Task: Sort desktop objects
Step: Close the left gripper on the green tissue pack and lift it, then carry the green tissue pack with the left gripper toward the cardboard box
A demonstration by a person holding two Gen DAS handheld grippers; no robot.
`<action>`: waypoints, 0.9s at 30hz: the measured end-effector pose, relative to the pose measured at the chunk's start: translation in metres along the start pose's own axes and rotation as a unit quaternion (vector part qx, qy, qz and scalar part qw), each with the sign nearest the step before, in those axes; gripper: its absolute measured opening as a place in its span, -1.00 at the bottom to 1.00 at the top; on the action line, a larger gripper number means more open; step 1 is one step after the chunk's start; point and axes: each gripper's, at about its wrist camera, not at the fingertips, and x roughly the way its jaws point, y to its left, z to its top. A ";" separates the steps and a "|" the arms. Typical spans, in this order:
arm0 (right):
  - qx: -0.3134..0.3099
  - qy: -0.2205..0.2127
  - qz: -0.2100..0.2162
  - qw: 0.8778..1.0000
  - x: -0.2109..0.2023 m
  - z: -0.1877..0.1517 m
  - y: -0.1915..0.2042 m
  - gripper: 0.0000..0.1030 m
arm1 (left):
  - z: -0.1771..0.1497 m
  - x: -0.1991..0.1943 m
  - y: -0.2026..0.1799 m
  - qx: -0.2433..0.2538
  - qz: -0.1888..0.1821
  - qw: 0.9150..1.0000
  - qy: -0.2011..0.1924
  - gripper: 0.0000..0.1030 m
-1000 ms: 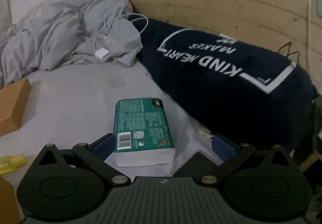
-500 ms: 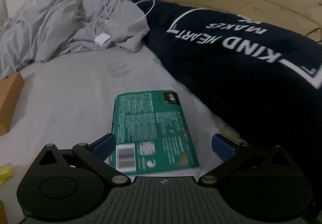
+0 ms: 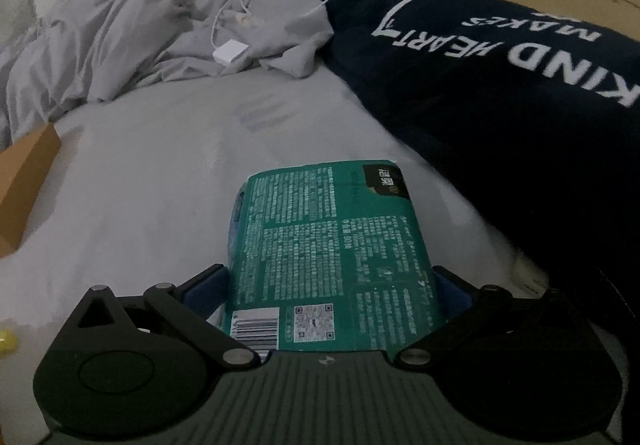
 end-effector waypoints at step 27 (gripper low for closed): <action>-0.022 -0.003 -0.016 1.000 -0.006 -0.001 0.003 1.00 | -0.036 -0.110 0.039 0.051 -0.046 0.996 -0.060 0.95</action>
